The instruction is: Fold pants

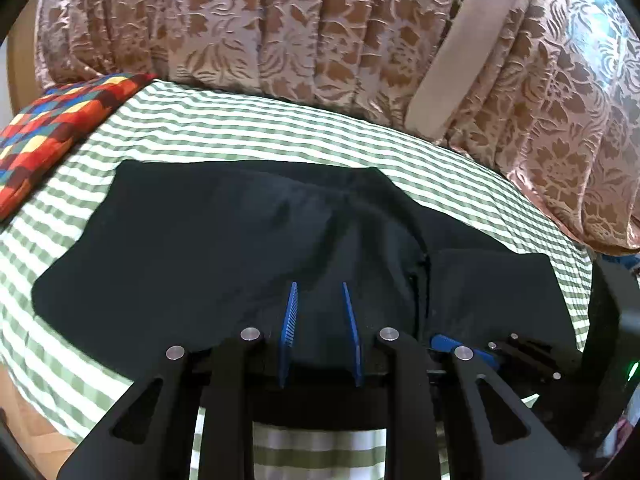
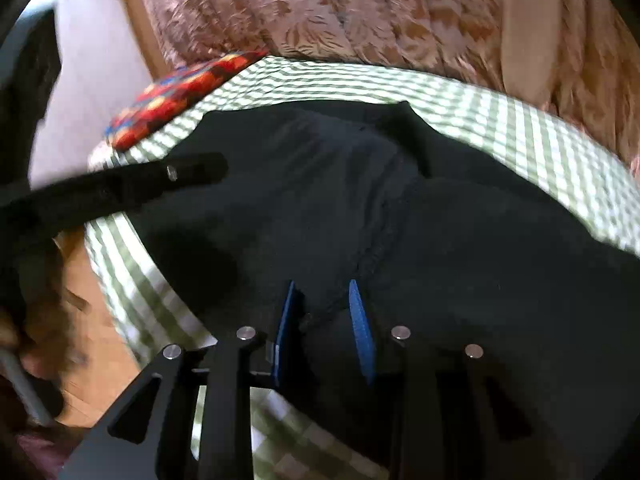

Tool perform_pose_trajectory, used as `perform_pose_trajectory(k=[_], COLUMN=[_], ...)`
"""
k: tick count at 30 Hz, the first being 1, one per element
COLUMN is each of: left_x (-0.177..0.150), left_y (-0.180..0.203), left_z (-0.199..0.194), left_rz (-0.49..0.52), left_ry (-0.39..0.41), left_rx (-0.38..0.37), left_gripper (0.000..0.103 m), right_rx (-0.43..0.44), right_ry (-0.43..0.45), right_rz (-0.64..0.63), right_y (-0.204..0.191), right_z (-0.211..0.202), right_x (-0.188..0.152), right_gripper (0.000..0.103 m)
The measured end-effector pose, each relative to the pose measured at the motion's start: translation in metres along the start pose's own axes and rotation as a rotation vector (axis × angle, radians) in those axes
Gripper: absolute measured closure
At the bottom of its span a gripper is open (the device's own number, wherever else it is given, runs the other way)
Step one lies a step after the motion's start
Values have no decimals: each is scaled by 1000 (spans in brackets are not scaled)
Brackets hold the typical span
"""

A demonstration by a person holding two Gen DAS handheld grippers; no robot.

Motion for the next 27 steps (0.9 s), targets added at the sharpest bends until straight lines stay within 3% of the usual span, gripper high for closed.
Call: perform_pose_trajectory(k=[3, 6, 7, 8, 9, 11, 19, 22, 27], left_x=[-2, -6, -8, -10, -14, -18, -45, -51, -53], left_y=[-12, -33, -40, -47, -60, -82, -187, -209, -220], left_z=[-5, -8, -9, -11, -14, -21, -64, -62, -41], left_rz=[-23, -69, -87, -111, -158, -241, -635, -759, -857], left_ry=[0, -17, -22, -24, -22, -18, 61, 78, 45], left_rx=[11, 16, 8, -4, -22, -44, -14, -50, -54], left_gripper=[81, 80, 74, 60, 57, 57, 57, 57, 57], right_rx=[-56, -43, -39, -32, -26, -11, 53, 68, 88], right_ry=[14, 22, 25, 28, 29, 35, 64, 69, 72], right_rz=[-51, -26, -20, -10, -1, 20, 78, 86, 116], right_y=[-7, -3, -2, -1, -1, 0, 3, 4, 7], right_z=[2, 4, 5, 5, 3, 3, -2, -3, -3], right_x=[-5, -7, -8, -8, -9, -7, -9, -8, -7], right_gripper=[72, 71, 71, 70, 68, 67, 58, 57, 56])
Point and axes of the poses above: each gripper's, at about its wrist camera, not at the fingertips, and z roughly the way its jaws point, y to its right, x to its top, the point moved 3 cm from there along z, roughly the way its jaws point, and after that the axes turned 3 degrees about y, right-handed, at the moved point
